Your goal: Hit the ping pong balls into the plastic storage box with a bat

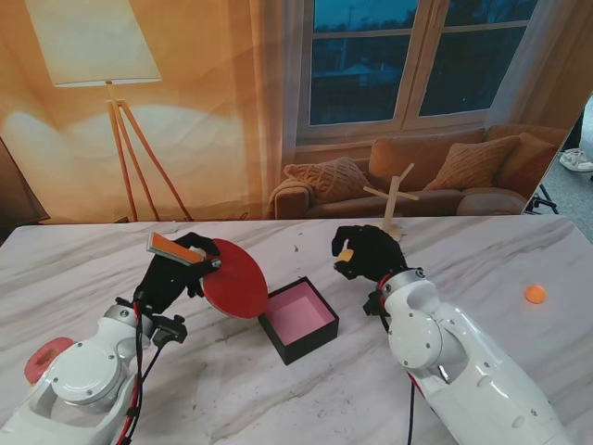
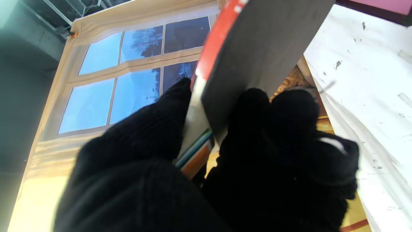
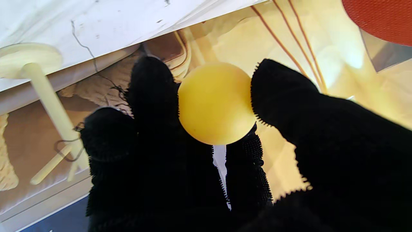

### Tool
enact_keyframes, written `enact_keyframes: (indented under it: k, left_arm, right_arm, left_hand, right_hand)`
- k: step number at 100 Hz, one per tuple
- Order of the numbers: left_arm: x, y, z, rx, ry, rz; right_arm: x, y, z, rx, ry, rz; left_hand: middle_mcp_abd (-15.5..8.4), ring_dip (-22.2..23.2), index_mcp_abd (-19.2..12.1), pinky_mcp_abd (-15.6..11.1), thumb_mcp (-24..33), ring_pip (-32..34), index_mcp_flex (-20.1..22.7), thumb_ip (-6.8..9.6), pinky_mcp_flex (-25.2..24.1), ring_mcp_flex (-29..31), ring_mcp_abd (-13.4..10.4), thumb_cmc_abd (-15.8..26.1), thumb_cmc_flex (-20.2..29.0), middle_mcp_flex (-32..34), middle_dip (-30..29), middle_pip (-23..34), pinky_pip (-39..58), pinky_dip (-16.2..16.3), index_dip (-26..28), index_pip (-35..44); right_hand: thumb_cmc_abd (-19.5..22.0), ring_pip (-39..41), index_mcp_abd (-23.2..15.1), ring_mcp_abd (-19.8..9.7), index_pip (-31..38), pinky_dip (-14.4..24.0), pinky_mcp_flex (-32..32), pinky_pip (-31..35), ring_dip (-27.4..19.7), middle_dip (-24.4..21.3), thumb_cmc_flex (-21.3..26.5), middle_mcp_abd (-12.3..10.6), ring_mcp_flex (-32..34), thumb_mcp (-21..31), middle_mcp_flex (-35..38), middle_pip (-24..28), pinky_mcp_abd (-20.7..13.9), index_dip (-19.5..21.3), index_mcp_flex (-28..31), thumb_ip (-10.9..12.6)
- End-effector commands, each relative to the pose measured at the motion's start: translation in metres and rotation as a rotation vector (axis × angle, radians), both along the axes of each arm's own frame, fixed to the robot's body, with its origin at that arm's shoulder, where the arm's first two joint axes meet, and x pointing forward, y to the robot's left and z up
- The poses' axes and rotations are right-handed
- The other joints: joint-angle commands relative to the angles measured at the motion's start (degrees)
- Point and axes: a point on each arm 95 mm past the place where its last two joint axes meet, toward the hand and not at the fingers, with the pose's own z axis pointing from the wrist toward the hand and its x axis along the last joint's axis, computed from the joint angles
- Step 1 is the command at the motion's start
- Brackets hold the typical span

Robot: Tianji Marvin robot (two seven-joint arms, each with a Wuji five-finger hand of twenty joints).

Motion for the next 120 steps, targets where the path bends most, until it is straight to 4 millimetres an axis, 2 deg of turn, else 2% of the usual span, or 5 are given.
enact_keyframes:
  k: [1, 54, 90, 103, 120]
  left_arm:
    - [-0.004, 0.005, 0.0, -0.003, 0.015, -0.006]
    - [-0.025, 0.052, -0.008, 0.072, 0.091, -0.014]
    - [-0.023, 0.068, -0.035, 0.064, 0.16, -0.013]
    - [-0.019, 0.072, -0.047, 0.036, 0.201, -0.03]
    - [-0.015, 0.075, -0.057, -0.016, 0.233, -0.055]
  right_arm:
    - [-0.002, 0.017, 0.007, 0.028, 0.003, 0.031]
    - [-0.013, 0.077, 0.014, 0.131, 0.031, 0.15]
    - [-0.015, 0.098, 0.017, 0.177, 0.055, 0.174]
    - [-0.015, 0.103, 0.019, 0.187, 0.054, 0.178]
    - [-0.015, 0.109, 0.023, 0.203, 0.051, 0.183]
  left_hand:
    - [-5.06, 0.71, 0.17, -7.76, 4.02, 1.83, 1.62, -0.39, 0.06, -0.18, 6.55, 0.67, 2.89, 0.03, 1.51, 1.11, 2.67, 0.06, 0.68, 1.44]
    - [-5.29, 0.97, -0.06, -7.66, 4.74, 1.94, 1.77, -0.56, 0.04, -0.21, 6.51, 0.37, 2.41, 0.22, 2.0, 0.98, 2.57, 0.18, 1.04, 1.33]
    - [-7.11, 1.48, -3.58, -7.94, 6.39, 1.04, 2.6, -0.63, -3.09, -2.79, 5.91, -0.49, 1.5, 0.5, 2.99, -0.29, 0.16, 0.06, 1.97, 1.28]
    - [-7.37, 1.59, -3.67, -7.98, 6.59, 0.09, 2.68, -0.65, -4.79, -4.29, 5.62, -0.56, 1.76, 0.48, 3.56, -1.29, -1.24, 0.12, 2.2, 1.06]
    - [-8.13, 2.38, -5.77, -7.83, 6.31, -2.48, 3.38, -0.45, -8.14, -7.13, 5.78, -0.43, 2.85, 0.46, 6.25, -5.17, -4.65, 1.28, 2.71, -0.16]
  right_hand:
    - [2.62, 0.62, -0.6, -3.31, 1.5, 0.24, 0.33, 1.14, 0.76, 1.33, 7.07, -3.11, 1.44, 4.25, 3.74, 2.96, -1.64, -0.39, 1.64, 0.77]
    - [2.91, 0.53, -0.6, -3.59, 1.58, 0.45, 0.25, 0.9, 1.11, 1.41, 6.83, -3.13, 1.47, 4.06, 3.63, 2.87, -1.77, -0.41, 1.38, 0.72]
    - [3.22, 1.26, -0.75, -4.08, 1.74, 0.83, -0.26, 0.94, 1.69, 1.37, 6.63, -3.23, 0.94, 3.82, 3.3, 2.84, -2.37, -0.48, 1.06, 0.72]
    - [3.32, 1.3, -0.77, -4.09, 1.74, 0.91, -0.32, 0.87, 1.68, 1.36, 6.39, -3.29, 0.89, 3.72, 3.18, 2.83, -2.47, -0.52, 0.91, 0.68]
    - [3.41, 1.29, -0.72, -4.14, 1.78, 1.04, -0.39, 0.88, 1.68, 1.32, 5.47, -3.23, 0.81, 3.4, 2.92, 2.76, -2.45, -0.58, 0.55, 0.51]
